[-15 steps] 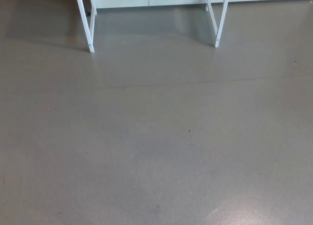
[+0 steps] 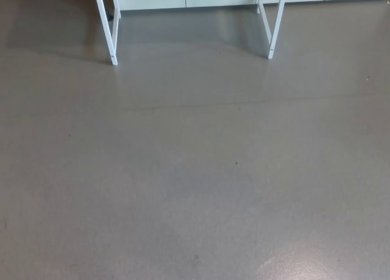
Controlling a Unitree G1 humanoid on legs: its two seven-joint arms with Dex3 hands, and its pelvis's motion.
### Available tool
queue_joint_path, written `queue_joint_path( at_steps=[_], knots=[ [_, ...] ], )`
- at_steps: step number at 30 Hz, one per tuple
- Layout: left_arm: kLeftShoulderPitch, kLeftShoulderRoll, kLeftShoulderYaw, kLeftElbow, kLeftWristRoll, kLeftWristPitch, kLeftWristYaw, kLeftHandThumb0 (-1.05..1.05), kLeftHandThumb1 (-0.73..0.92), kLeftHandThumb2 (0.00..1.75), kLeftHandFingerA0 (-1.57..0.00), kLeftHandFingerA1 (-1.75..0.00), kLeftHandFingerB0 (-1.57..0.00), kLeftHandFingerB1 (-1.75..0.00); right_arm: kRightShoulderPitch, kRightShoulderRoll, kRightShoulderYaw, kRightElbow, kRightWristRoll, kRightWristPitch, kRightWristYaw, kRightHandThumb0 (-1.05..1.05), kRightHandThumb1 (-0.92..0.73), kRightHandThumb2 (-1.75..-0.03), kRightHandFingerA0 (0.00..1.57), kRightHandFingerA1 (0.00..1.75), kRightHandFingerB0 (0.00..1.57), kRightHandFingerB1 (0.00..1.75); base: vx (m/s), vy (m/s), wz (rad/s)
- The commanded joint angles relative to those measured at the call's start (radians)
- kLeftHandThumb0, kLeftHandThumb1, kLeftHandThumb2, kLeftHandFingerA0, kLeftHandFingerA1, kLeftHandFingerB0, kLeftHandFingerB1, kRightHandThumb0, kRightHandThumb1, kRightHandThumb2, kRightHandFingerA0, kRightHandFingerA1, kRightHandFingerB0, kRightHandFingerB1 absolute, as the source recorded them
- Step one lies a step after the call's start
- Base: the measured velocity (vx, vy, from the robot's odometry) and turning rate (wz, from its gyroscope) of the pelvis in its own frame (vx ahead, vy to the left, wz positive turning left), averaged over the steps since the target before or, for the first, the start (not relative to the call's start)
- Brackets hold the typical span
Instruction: The robot walks towards a desk on which a file tray is kept in the middle and a stapler is kept to its right. The robot lifts the stapler using its right hand and places it on the file tray.
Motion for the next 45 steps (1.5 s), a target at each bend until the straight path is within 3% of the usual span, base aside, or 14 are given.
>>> queue_joint_path(
  at_steps=[1,6,7,14,16,19,21,23,25,31,32,40,41,45],
  knots=[
    [-0.004,0.022,-0.002,0.022,-0.004,-0.057,-0.013,-0.50,0.64,0.59,-0.44,-0.41,-0.30,-0.32,0.001,-0.027,0.005,0.004,0.009,0.006,0.026,-0.65,-0.68,-0.60,0.29,0.38,0.01,0.27,0.00,0.000,0.00],
    [0.013,0.021,0.006,0.007,-0.015,-0.066,-0.030,-0.50,0.62,0.58,-0.43,-0.41,-0.28,-0.32,-0.017,-0.014,-0.007,0.052,0.018,-0.052,0.002,-0.61,-0.66,-0.59,0.34,0.38,0.05,0.26,0.00,0.000,0.00],
    [0.016,0.022,0.004,0.003,-0.012,-0.068,-0.029,-0.49,0.62,0.58,-0.45,-0.42,-0.27,-0.32,-0.024,-0.017,-0.005,0.069,0.016,-0.056,0.003,-0.66,-0.52,-0.87,0.28,0.51,0.02,0.27,0.00,0.000,0.00],
    [0.006,0.021,-0.004,0.020,-0.004,-0.063,-0.021,-0.49,0.63,0.58,-0.45,-0.41,-0.27,-0.32,0.003,-0.029,0.007,0.022,0.007,-0.039,0.018,-0.65,-0.67,-0.60,0.33,0.40,0.02,0.24,0.00,0.000,0.00],
    [0.005,0.020,-0.005,0.024,-0.003,-0.069,-0.020,-0.50,0.63,0.58,-0.47,-0.42,-0.27,-0.33,-0.002,-0.027,0.003,0.030,0.012,-0.040,0.018,-0.66,-0.54,-0.88,0.28,0.52,0.00,0.24,0.00,0.000,0.00],
    [0.006,0.020,-0.005,0.022,-0.004,-0.068,-0.022,-0.49,0.63,0.58,-0.47,-0.42,-0.27,-0.33,-0.008,-0.035,0.016,0.038,0.001,-0.030,0.022,-0.63,-0.68,-0.60,0.31,0.38,0.01,0.24,0.00,0.000,0.00],
    [-0.011,0.018,0.003,0.039,-0.011,-0.062,-0.017,-0.47,0.62,0.58,-0.46,-0.42,-0.28,-0.33,-0.022,-0.059,0.061,0.053,-0.045,-0.005,0.014,-0.69,-0.57,-0.89,0.21,0.48,0.00,0.20,0.00,0.000,0.00],
    [-0.012,0.018,0.001,0.044,-0.010,-0.066,-0.018,-0.47,0.62,0.58,-0.46,-0.42,-0.28,-0.33,-0.024,-0.047,0.043,0.062,-0.012,-0.033,0.001,-0.61,-0.68,-0.60,0.34,0.37,0.02,0.24,0.00,0.000,0.00],
    [0.001,0.015,0.006,0.028,-0.017,-0.068,-0.027,-0.47,0.61,0.58,-0.45,-0.43,-0.27,-0.33,-0.023,-0.045,0.032,0.062,0.000,-0.053,-0.002,-0.67,-0.55,-0.89,0.34,0.54,0.02,0.25,0.00,0.000,0.00],
    [0.010,0.018,0.002,0.023,-0.009,-0.073,-0.024,-0.48,0.63,0.58,-0.46,-0.42,-0.27,-0.33,-0.023,-0.037,0.021,0.065,0.011,-0.069,-0.008,-0.68,-0.54,-0.87,0.30,0.51,0.03,0.26,0.00,0.000,0.00],
    [0.020,0.018,0.007,0.012,-0.018,-0.079,-0.039,-0.48,0.62,0.58,-0.45,-0.42,-0.27,-0.33,-0.026,-0.038,0.022,0.070,0.007,-0.063,-0.018,-0.62,-0.68,-0.60,0.39,0.38,0.06,0.27,0.00,0.000,0.00],
    [0.017,0.016,0.014,0.019,-0.023,-0.076,-0.037,-0.49,0.61,0.58,-0.45,-0.42,-0.29,-0.32,-0.063,-0.036,0.014,0.121,0.009,-0.074,-0.022,-0.65,-0.56,-0.89,0.36,0.53,0.03,0.26,0.00,0.000,0.00],
    [0.021,0.017,0.016,0.011,-0.026,-0.076,-0.045,-0.49,0.62,0.58,-0.43,-0.42,-0.28,-0.32,-0.072,-0.039,0.015,0.134,0.008,-0.070,-0.018,-0.62,-0.69,-0.61,0.41,0.39,0.03,0.27,0.00,0.000,0.00],
    [0.013,0.027,0.012,0.004,-0.018,-0.072,-0.034,-0.48,0.62,0.58,-0.43,-0.42,-0.29,-0.32,-0.056,-0.038,0.025,0.111,0.008,-0.042,0.009,-0.73,-0.56,-0.92,0.33,0.53,0.00,0.23,0.00,0.000,0.00]
  ],
)
